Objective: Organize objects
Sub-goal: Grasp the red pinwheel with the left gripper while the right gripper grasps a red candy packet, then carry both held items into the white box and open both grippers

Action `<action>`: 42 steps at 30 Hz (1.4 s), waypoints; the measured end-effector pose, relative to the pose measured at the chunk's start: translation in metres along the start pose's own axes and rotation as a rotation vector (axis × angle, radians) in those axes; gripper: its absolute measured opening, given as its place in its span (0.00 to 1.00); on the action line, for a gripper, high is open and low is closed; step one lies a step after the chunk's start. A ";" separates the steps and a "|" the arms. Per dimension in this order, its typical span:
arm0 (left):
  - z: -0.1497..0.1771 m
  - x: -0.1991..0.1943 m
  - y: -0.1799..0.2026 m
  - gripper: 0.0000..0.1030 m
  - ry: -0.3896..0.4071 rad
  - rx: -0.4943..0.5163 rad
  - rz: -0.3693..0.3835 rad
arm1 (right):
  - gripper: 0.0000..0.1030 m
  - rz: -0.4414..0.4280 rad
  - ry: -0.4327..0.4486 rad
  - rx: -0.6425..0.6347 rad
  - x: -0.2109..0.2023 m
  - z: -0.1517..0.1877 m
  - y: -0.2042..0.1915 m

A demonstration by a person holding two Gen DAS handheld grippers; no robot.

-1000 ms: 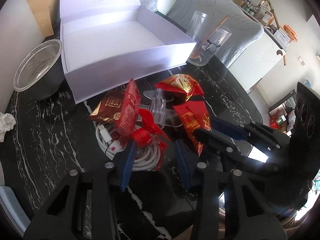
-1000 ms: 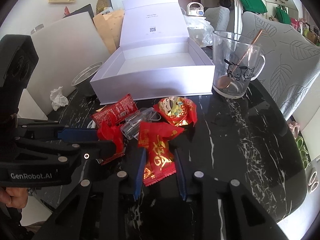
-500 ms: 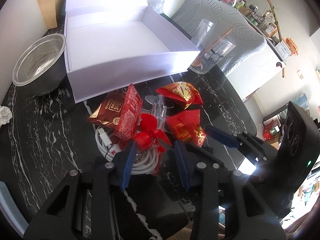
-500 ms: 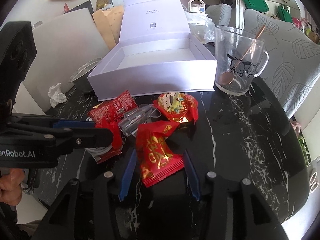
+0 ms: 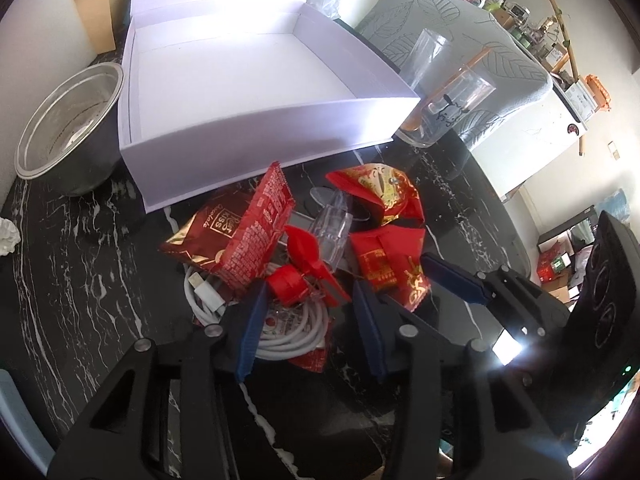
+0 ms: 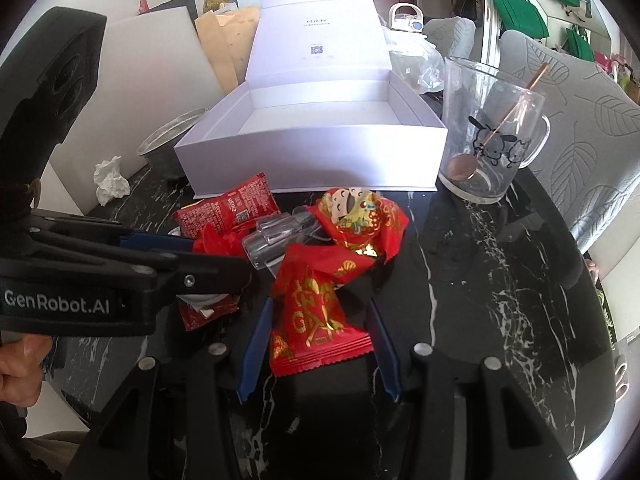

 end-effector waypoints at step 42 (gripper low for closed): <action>0.001 -0.112 -0.003 0.32 0.241 0.087 -0.096 | 0.29 -0.035 0.208 -0.044 -0.103 -0.036 -0.030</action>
Point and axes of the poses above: each gripper's, at about its wrist camera, not at the fingertips, and x roughly the way its jaws point, y to its right, z to its underside, the point moved 9 cm from there along x, roughly the way its jaws point, and after that the axes turned 4 degrees about z, right-handed, at the moved point
